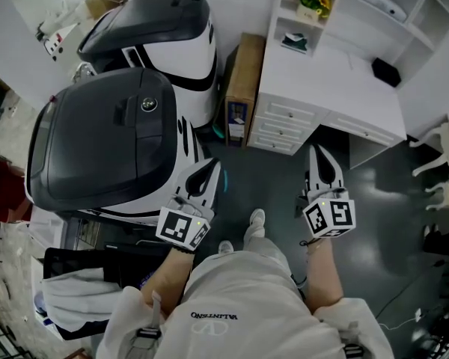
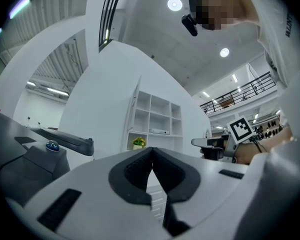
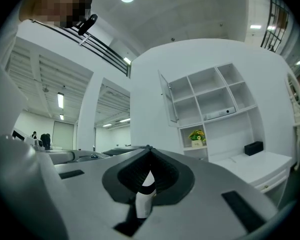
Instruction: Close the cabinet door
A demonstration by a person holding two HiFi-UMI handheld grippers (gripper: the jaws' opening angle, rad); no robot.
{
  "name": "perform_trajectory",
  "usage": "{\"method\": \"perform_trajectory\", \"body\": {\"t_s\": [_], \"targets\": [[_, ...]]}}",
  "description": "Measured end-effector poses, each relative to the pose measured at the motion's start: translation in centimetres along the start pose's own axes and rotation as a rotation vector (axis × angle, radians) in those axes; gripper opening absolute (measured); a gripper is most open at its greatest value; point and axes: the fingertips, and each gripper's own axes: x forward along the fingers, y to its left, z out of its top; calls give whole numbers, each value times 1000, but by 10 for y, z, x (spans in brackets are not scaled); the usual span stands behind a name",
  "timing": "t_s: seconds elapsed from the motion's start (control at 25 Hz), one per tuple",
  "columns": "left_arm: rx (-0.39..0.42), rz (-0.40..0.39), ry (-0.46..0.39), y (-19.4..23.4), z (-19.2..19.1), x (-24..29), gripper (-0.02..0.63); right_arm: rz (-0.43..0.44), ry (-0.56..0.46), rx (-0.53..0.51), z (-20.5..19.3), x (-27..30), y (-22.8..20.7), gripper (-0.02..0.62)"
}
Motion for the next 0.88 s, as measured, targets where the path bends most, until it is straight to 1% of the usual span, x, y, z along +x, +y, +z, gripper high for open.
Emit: {"method": "perform_trajectory", "body": {"t_s": [0.16, 0.32, 0.6, 0.88], "targets": [[22, 10, 9, 5, -2, 37, 0, 40, -10, 20, 2, 29, -18, 11], [40, 9, 16, 9, -4, 87, 0, 89, -30, 27, 10, 63, -41, 11], [55, 23, -20, 8, 6, 171, 0, 155, -48, 21, 26, 111, -88, 11], [41, 51, -24, 8, 1, 216, 0, 191, -59, 32, 35, 144, -122, 11]]}}
